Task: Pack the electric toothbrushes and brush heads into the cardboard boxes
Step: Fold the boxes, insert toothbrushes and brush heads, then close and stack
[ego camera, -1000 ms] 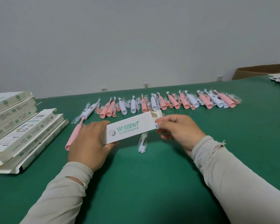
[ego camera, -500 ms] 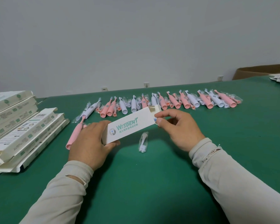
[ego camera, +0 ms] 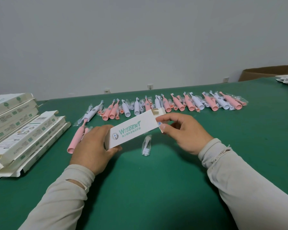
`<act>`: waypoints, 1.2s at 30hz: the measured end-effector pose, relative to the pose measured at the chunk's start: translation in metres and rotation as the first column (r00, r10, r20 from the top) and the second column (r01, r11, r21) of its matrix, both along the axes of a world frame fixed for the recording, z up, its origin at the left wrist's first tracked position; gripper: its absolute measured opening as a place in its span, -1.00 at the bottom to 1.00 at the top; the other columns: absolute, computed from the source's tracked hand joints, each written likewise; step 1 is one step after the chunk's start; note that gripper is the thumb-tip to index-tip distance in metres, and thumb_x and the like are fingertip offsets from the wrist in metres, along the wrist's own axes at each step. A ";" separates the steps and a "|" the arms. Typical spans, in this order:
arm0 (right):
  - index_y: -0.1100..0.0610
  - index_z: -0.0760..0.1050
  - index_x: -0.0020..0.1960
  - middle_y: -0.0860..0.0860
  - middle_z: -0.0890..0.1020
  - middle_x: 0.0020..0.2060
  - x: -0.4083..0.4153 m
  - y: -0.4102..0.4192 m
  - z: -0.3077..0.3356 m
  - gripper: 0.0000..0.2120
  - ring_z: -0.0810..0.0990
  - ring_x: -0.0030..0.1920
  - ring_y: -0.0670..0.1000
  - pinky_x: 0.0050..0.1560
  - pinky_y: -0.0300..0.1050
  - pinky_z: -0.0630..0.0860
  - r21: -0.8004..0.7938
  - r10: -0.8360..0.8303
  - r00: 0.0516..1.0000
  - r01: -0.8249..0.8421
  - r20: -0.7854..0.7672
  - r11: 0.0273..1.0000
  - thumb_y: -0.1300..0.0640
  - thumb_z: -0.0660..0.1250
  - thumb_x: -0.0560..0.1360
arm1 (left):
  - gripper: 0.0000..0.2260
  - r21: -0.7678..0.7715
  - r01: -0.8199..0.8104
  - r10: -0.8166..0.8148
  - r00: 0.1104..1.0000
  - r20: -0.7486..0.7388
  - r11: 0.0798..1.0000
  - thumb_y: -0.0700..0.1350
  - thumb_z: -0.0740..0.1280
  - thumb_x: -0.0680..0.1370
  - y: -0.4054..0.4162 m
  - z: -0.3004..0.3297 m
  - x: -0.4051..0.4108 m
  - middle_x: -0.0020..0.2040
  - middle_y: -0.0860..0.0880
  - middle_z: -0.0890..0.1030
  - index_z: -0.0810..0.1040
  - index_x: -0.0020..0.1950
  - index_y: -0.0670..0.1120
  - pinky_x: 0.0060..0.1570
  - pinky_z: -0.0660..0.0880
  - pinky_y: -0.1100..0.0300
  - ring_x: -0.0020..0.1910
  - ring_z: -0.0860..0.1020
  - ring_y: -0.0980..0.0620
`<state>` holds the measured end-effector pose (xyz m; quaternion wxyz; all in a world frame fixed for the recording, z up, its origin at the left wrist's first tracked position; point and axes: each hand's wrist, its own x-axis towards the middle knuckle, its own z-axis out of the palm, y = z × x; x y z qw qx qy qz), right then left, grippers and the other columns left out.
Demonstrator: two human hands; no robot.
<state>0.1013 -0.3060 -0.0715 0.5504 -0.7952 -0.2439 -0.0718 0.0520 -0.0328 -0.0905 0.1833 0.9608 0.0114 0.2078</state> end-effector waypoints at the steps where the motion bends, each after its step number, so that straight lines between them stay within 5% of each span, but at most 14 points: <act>1: -0.14 0.63 0.05 -0.33 0.62 -0.24 0.000 0.000 0.000 -0.84 0.51 -0.25 -0.16 -0.15 -0.38 0.44 -0.014 0.004 1.000 -0.004 0.006 1.000 0.12 0.39 0.57 | -0.52 0.007 0.002 -0.002 1.000 -0.003 1.000 0.14 0.50 0.42 0.000 0.000 0.000 0.04 0.16 0.49 0.41 0.28 0.18 -0.12 0.37 0.11 -0.01 0.43 0.09; 6: -0.21 0.54 -0.04 -0.22 0.57 -0.14 -0.005 0.005 0.001 -0.77 0.49 -0.19 -0.28 -0.07 -0.43 0.38 -0.093 -0.002 0.996 0.010 0.092 0.996 0.15 0.34 0.60 | -0.51 0.015 0.005 -0.005 1.000 -0.006 1.000 0.14 0.50 0.43 0.001 0.000 -0.001 0.04 0.18 0.47 0.41 0.29 0.18 -0.11 0.35 0.12 0.00 0.41 0.11; 10: -0.09 0.60 -0.01 -0.16 0.57 -0.20 -0.003 0.001 0.002 -0.82 0.46 -0.24 -0.27 -0.08 -0.35 0.41 0.007 0.020 1.000 -0.020 0.023 1.000 0.18 0.33 0.60 | -0.53 -0.016 0.027 -0.027 1.000 -0.014 0.999 0.14 0.50 0.43 -0.001 0.000 0.000 0.04 0.15 0.51 0.42 0.28 0.19 -0.06 0.42 0.09 0.00 0.42 0.09; 19: -0.05 0.64 0.01 -0.26 0.68 -0.21 -0.004 -0.001 0.007 -0.84 0.58 -0.16 -0.28 0.02 -0.39 0.46 0.046 0.093 0.994 -0.090 -0.058 0.995 0.19 0.37 0.59 | -0.54 -0.025 0.039 -0.039 0.999 -0.006 0.999 0.15 0.50 0.42 0.000 -0.001 0.000 0.03 0.17 0.50 0.42 0.25 0.20 -0.04 0.44 0.08 0.00 0.43 0.10; 23: 0.04 0.62 0.05 -0.18 0.61 -0.14 -0.004 -0.001 0.006 -0.90 0.50 -0.18 -0.30 0.00 -0.34 0.40 -0.077 0.032 0.999 -0.030 0.027 0.997 0.17 0.34 0.61 | -0.52 -0.021 0.030 -0.030 0.999 -0.010 0.999 0.13 0.50 0.42 0.000 -0.001 0.000 0.04 0.16 0.50 0.42 0.27 0.19 0.00 0.49 0.03 0.01 0.45 0.09; 29: -0.15 0.61 0.02 -0.14 0.60 -0.08 -0.006 -0.002 0.011 -0.78 0.49 -0.16 -0.24 -0.02 -0.40 0.40 -0.149 0.052 0.997 -0.042 0.063 0.988 0.17 0.32 0.61 | -0.53 -0.012 0.041 -0.041 0.999 -0.014 0.999 0.16 0.51 0.41 0.001 -0.001 0.000 0.03 0.18 0.50 0.42 0.25 0.21 -0.03 0.48 0.06 -0.02 0.44 0.11; 36: 0.00 0.57 -0.05 -0.13 0.52 -0.08 -0.004 -0.001 0.005 -0.85 0.49 -0.10 -0.27 -0.07 -0.44 0.34 -0.275 -0.009 0.995 0.037 0.102 0.961 0.11 0.25 0.64 | -0.51 -0.018 0.056 -0.056 0.997 -0.047 0.998 0.17 0.50 0.41 0.000 -0.002 0.001 0.04 0.17 0.51 0.43 0.28 0.21 0.04 0.49 0.04 0.01 0.45 0.10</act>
